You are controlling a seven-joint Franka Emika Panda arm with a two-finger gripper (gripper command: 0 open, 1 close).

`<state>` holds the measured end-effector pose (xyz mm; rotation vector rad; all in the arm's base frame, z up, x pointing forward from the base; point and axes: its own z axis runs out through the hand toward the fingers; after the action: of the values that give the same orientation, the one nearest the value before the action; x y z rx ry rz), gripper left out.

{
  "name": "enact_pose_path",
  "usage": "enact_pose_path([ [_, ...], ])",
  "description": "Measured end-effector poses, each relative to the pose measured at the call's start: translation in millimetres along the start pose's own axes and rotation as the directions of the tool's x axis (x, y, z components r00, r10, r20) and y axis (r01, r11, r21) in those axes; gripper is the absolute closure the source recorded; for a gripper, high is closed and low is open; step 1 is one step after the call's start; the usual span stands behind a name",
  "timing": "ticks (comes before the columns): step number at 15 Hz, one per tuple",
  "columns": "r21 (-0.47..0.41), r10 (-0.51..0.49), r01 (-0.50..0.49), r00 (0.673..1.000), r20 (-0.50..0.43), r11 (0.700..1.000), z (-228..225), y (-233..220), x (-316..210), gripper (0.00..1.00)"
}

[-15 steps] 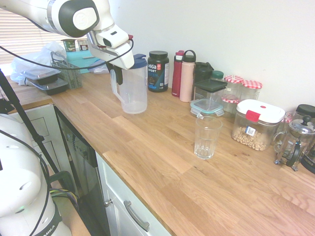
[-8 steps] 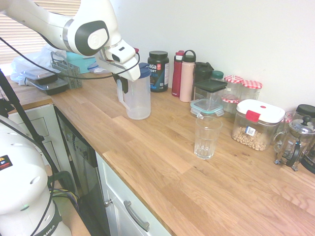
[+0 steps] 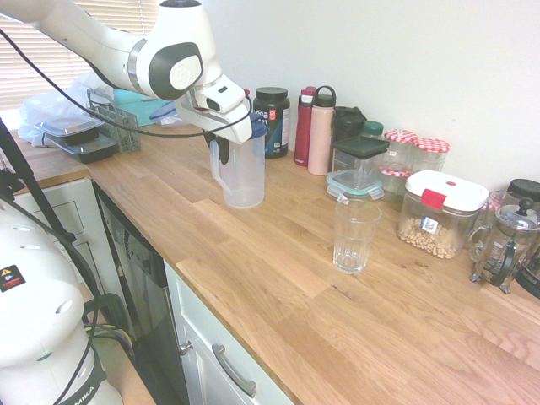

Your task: Pour me some water

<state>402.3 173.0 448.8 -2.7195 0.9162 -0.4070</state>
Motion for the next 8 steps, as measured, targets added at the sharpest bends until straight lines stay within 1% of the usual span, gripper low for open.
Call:
enact_pose_path([
  [2,-0.01,-0.006,0.006,1.0,0.009,1.0,1.7,0.9,-0.8,0.0],
  [6,-0.079,-0.038,0.041,0.999,0.039,0.996,7.3,6.9,-9.4,0.0],
  [8,-0.119,-0.057,0.065,0.996,0.068,0.991,2.5,12.4,-26.2,0.0],
])
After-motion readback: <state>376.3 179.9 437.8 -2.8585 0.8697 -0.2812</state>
